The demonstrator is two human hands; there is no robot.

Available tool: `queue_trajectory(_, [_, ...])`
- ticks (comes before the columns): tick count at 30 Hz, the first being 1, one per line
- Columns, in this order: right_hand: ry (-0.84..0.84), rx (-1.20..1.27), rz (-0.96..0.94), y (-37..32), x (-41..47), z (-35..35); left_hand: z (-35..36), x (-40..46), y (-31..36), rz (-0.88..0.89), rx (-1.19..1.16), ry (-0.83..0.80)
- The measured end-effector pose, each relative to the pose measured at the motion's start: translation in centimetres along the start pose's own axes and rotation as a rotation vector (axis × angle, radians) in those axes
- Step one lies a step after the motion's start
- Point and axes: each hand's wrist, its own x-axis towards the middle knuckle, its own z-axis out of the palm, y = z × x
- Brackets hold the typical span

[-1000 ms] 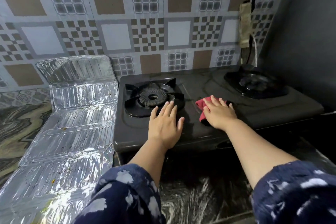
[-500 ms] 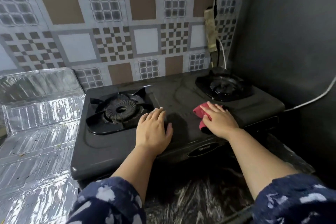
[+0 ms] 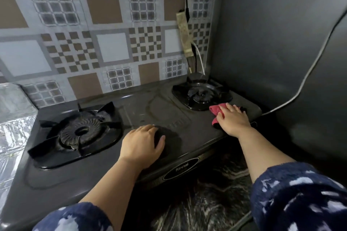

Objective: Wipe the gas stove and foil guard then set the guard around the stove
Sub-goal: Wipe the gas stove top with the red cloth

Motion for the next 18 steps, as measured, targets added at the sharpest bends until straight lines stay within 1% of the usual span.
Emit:
queue_trajectory(4, [0.003, 0.001, 0.052, 1.0, 1.4, -0.6, -0.3, 0.3, 0.0, 0.004, 0.008, 0.003])
queue_trajectory(10, [0.009, -0.005, 0.127, 3.8, 4.2, -1.1, 0.8, 0.2, -0.5, -0.028, -0.021, 0.079])
queue_trajectory(13, [-0.002, -0.005, 0.166, 4.5, 5.6, -1.6, 0.8, 0.4, -0.4, -0.045, -0.02, 0.087])
queue_trajectory(18, [-0.017, -0.045, 0.158, 2.5, 4.1, -1.0, 0.0, 0.6, 0.2, -0.048, -0.006, -0.004])
